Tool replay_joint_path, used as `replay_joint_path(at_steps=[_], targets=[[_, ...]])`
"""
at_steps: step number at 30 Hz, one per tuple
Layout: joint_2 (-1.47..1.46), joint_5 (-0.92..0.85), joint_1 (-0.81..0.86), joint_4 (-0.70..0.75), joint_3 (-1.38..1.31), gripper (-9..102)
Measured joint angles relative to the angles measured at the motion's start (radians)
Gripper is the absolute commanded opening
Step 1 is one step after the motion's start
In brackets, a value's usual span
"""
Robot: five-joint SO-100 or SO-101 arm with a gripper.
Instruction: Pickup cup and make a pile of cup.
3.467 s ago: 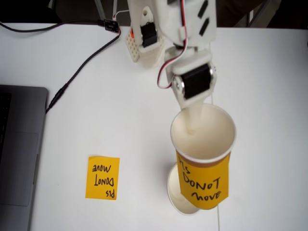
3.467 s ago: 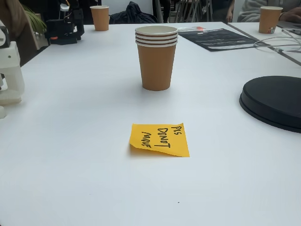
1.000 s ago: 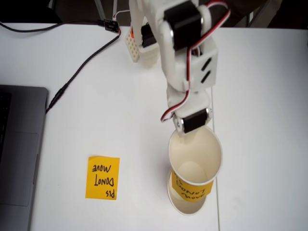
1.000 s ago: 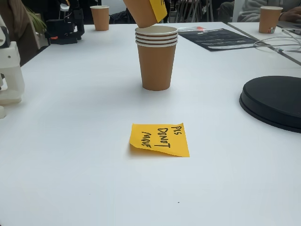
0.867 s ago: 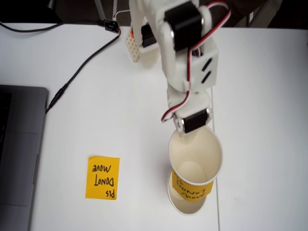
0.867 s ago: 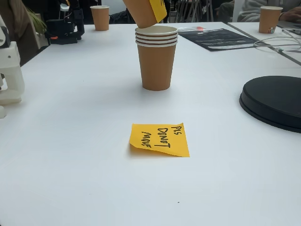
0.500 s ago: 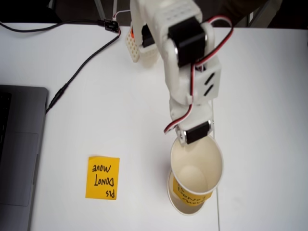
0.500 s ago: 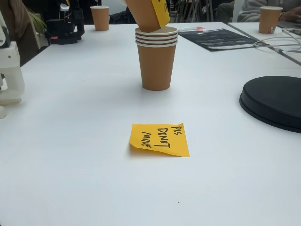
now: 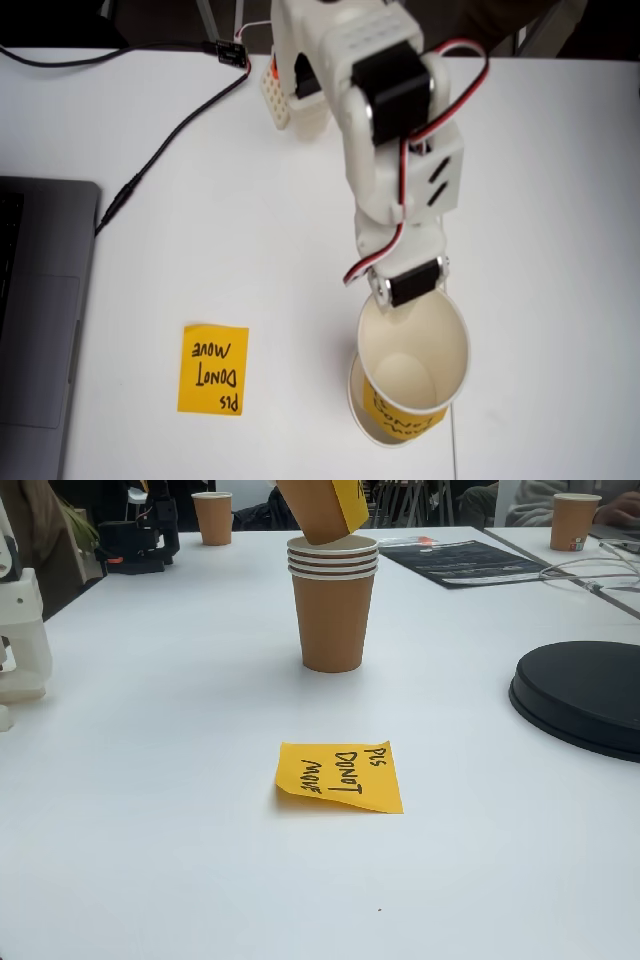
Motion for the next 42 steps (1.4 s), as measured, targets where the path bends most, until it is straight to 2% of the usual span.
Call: replay_joint_path(at_steps=[10, 26, 42], targets=[[-0.006, 0.003, 0.08, 0.0, 0.003, -6], [-0.006, 0.0, 0.072, 0.0, 0.008, -6], [0.025, 0.0, 0.072, 0.0, 0.141, -6]])
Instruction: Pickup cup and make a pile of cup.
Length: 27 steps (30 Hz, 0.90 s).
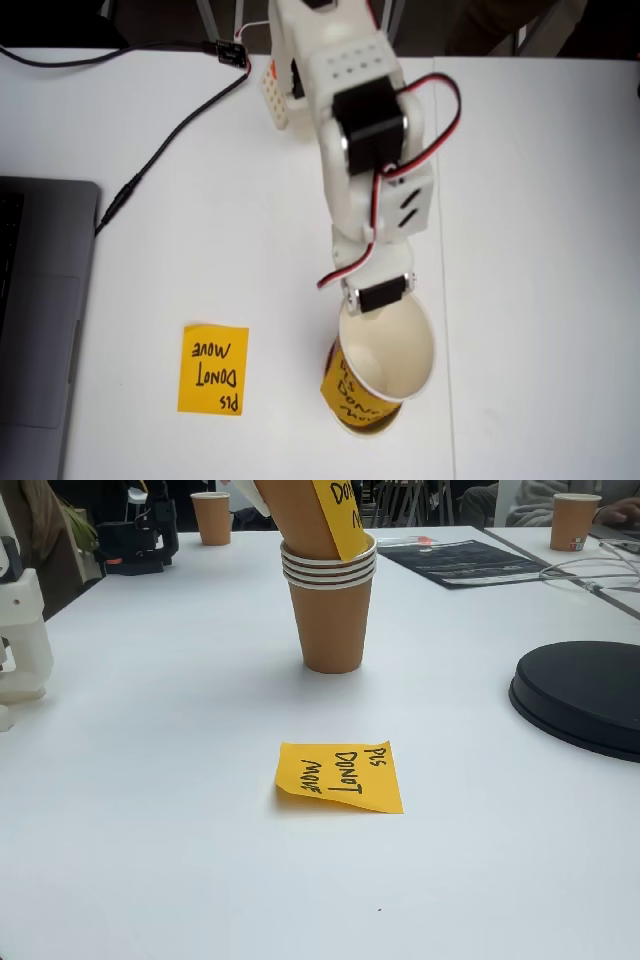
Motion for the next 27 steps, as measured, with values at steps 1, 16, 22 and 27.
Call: replay_joint_path(at_steps=[1, 16, 22, 27], targets=[[0.0, 0.0, 0.0, 0.0, 0.0, -6], [0.0, 0.0, -0.061, 0.0, 0.0, -2], [0.0, 0.0, -0.094, 0.0, 0.0, 10], [0.0, 0.0, -0.087, 0.0, 0.0, 16]])
